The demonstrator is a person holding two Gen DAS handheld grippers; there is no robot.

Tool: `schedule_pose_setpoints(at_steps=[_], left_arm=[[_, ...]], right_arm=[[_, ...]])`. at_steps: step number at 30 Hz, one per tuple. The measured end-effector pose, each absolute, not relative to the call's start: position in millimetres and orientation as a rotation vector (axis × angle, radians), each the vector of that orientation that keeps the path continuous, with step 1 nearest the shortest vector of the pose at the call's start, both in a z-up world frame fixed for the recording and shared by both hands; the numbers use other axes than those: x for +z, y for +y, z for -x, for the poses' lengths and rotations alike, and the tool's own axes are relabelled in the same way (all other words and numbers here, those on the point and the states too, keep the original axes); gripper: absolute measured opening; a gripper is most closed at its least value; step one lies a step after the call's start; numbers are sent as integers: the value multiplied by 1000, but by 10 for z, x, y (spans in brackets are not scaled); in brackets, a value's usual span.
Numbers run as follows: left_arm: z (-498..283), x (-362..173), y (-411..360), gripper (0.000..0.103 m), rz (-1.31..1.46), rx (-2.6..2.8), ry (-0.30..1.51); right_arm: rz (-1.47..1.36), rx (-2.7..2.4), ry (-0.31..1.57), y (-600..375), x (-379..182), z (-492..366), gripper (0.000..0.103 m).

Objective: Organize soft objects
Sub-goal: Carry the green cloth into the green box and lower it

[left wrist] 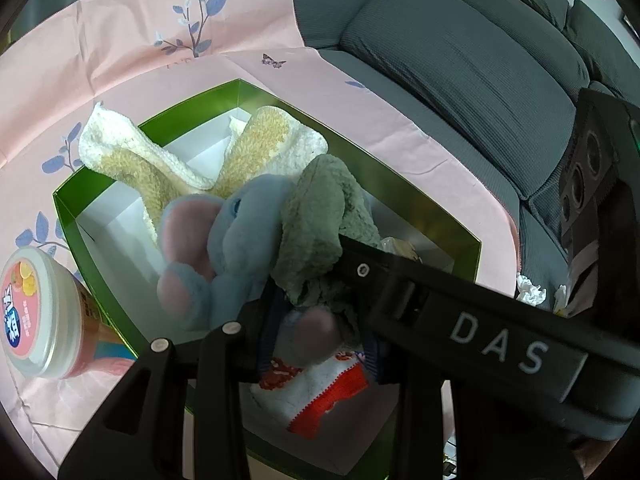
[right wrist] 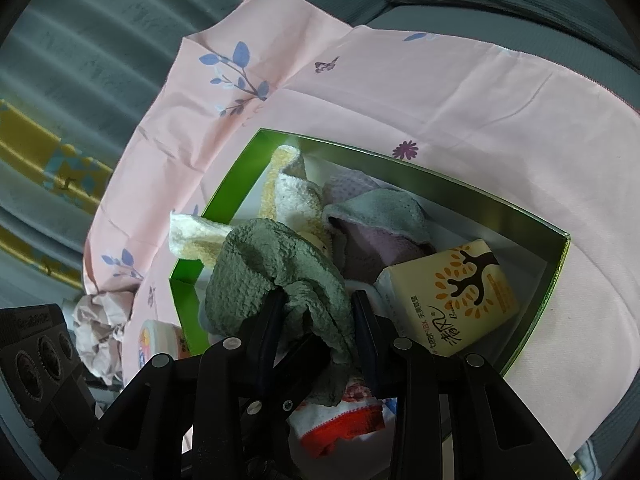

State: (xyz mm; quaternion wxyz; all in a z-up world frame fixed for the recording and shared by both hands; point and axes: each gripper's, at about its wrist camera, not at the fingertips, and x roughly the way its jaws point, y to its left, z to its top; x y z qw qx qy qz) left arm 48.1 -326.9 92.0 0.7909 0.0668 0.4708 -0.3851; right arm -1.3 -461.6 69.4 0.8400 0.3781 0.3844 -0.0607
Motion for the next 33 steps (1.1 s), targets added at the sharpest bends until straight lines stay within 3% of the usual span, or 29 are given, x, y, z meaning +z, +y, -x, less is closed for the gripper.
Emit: schedule_pose_setpoints(at_steps=[15,29,32,33], left_arm=[[-471,917,-3263,35,-145,-814,1017],[-458,926,-3247,43,-134,-816,1017],[-460,926,-3248,44,-129,-812,1020],[-459,925,-3245,45,-125,-813,1020]], right_arm=[[-789,-130,817,-4595,705,22,36],[-789,-112,807,-4589,740,104,36],[-785,-120,803,-4591,758,127,40],[-780,-127,802,-4592,766,137,47]])
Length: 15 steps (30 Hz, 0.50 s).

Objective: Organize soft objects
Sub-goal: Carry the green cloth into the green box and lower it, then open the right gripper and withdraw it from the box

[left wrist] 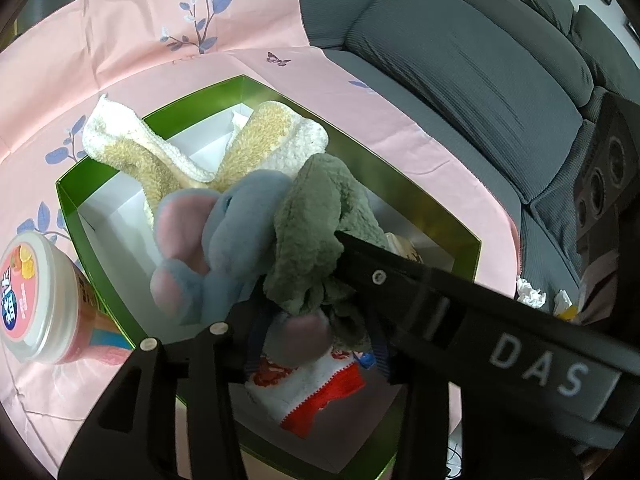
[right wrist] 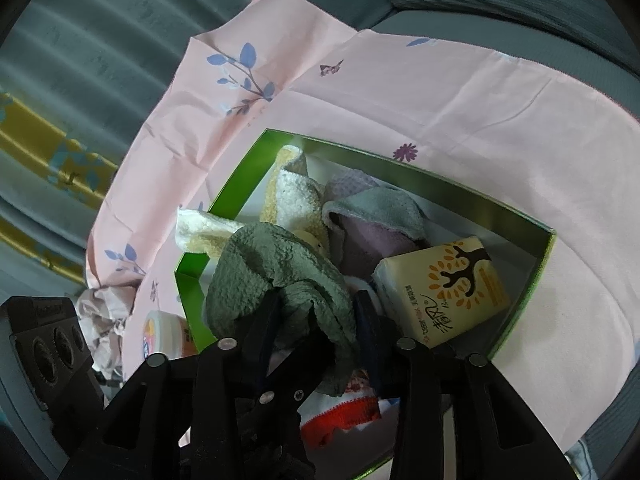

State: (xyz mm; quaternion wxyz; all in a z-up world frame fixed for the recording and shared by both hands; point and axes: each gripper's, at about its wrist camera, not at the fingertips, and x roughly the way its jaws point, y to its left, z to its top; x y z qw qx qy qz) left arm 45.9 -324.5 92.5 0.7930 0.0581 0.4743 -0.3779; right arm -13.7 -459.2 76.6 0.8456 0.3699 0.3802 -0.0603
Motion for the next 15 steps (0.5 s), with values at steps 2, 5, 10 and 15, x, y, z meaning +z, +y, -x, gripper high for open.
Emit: schedule_pose_setpoints(at_steps=[2,5,10,15], left_arm=[[-452,930,-3239,48,-119,-814,1017],[-412,944,-3241,48,-133,-820,1015],[-380,1014,-3189,51,-109,-823,1011],[-311,1177,-3091,66,-117,-797,966]], right_arm=[[-778,-143,798,-4613,771,169,58],[-798,-119,790,-4657,757,205,58],[-798,-98,751,-4684,831,291,58],[-790,-73,711,-4661,941,358,64]])
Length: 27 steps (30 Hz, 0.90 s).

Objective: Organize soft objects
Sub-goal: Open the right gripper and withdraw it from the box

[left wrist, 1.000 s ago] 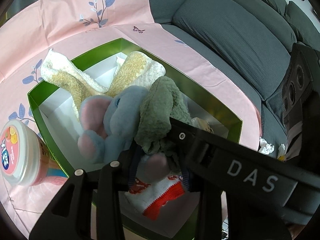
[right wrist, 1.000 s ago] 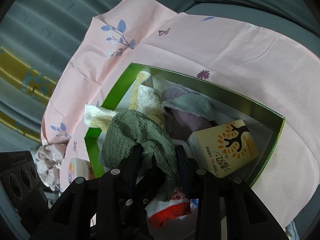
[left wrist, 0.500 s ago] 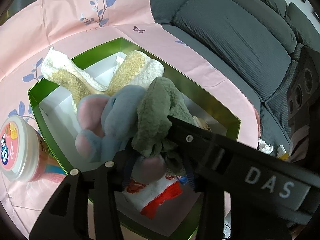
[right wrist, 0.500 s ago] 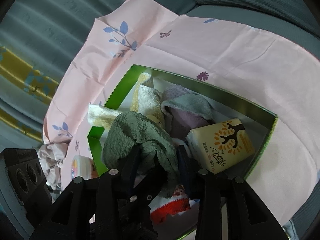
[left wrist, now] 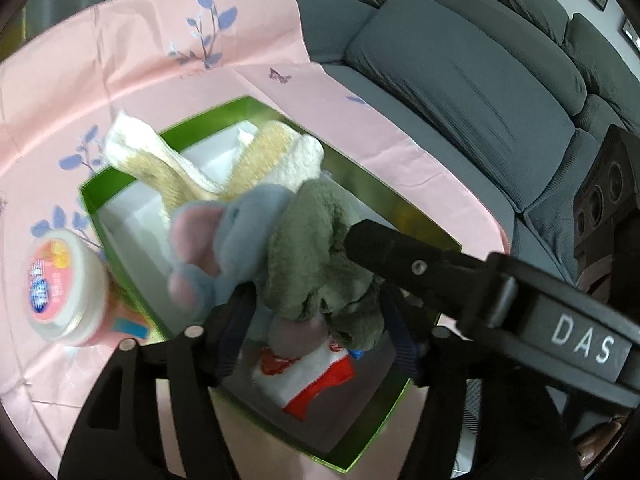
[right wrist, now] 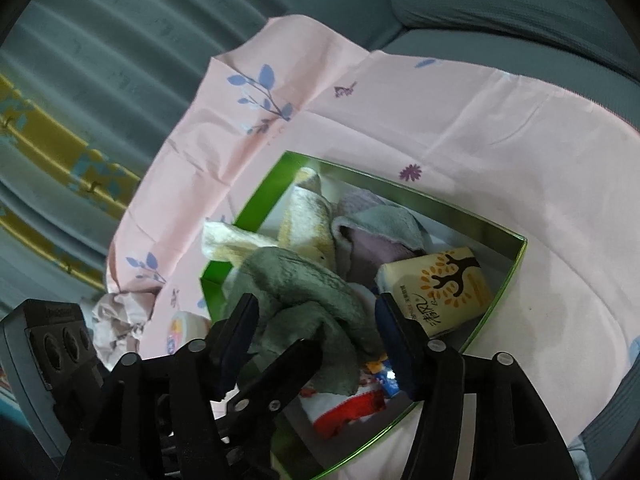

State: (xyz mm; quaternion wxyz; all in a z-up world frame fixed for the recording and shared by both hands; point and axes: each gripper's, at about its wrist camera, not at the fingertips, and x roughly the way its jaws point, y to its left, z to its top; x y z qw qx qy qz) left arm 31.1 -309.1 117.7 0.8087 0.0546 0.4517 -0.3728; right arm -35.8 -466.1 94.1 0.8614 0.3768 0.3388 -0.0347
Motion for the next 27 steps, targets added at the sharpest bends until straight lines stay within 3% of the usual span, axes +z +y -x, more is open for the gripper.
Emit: schedule_pose_setpoints(at_steps=[4,6,9,11,27], left_arm=[[-235,1301,-2975,80,-125,-768,919],[-195,1376,-2896,85,-112,-765,898],[-128,1503,-2779,92,-98,-759,867],[-87,1578,-2716,102,-96,-748,845],[330,1964,-2161,102,-74,-648,709]], right_arm=[[-750,-120,690,-4604,1085,469,65],[-747,-124,657,-4595,1160,538,73],[-737,-119,624,-4575,1242,615,78],[-718,-133,615,-4544,1298,650,81],[-584,-193,562,-4222,1634,865,85]])
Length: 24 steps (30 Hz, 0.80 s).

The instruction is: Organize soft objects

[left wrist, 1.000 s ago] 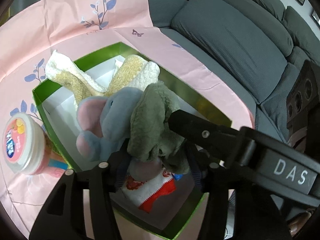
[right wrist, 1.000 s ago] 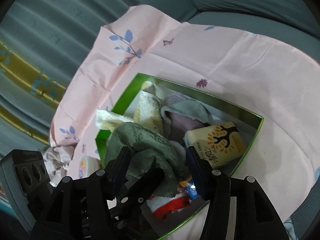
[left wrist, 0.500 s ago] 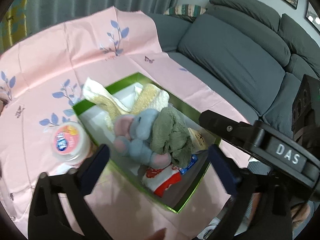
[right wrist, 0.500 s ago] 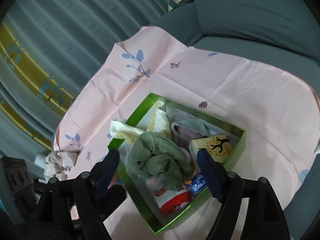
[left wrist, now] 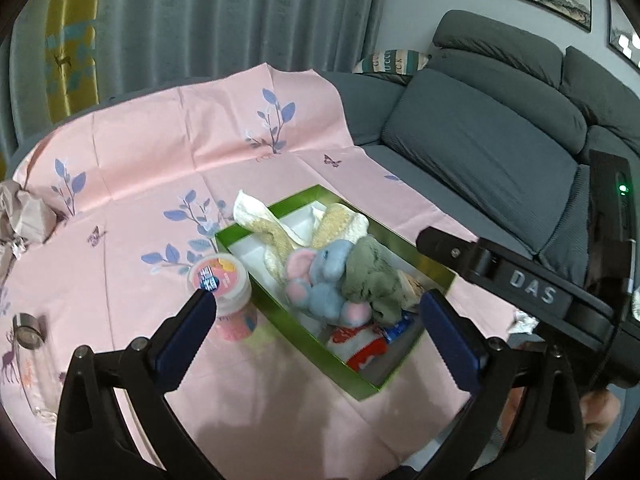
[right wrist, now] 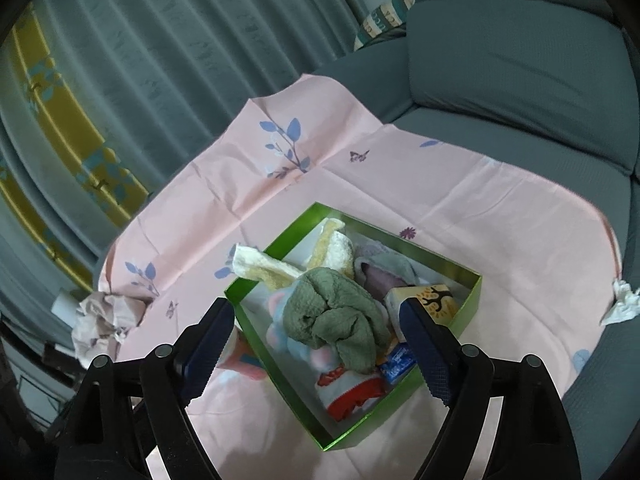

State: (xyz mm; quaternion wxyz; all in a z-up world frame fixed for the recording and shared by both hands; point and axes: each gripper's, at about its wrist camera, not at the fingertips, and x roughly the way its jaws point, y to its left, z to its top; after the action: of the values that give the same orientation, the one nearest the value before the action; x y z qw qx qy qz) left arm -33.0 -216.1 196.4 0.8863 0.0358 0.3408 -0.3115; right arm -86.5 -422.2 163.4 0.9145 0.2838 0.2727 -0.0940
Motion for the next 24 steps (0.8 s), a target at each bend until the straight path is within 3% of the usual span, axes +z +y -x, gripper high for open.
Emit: schedule_pose_setpoints(at_steps=[24], left_arm=[[263,1787,-1997,102,-50,-594,818]], right_arm=[[-508,-211,619,-4022,1636,791,85]])
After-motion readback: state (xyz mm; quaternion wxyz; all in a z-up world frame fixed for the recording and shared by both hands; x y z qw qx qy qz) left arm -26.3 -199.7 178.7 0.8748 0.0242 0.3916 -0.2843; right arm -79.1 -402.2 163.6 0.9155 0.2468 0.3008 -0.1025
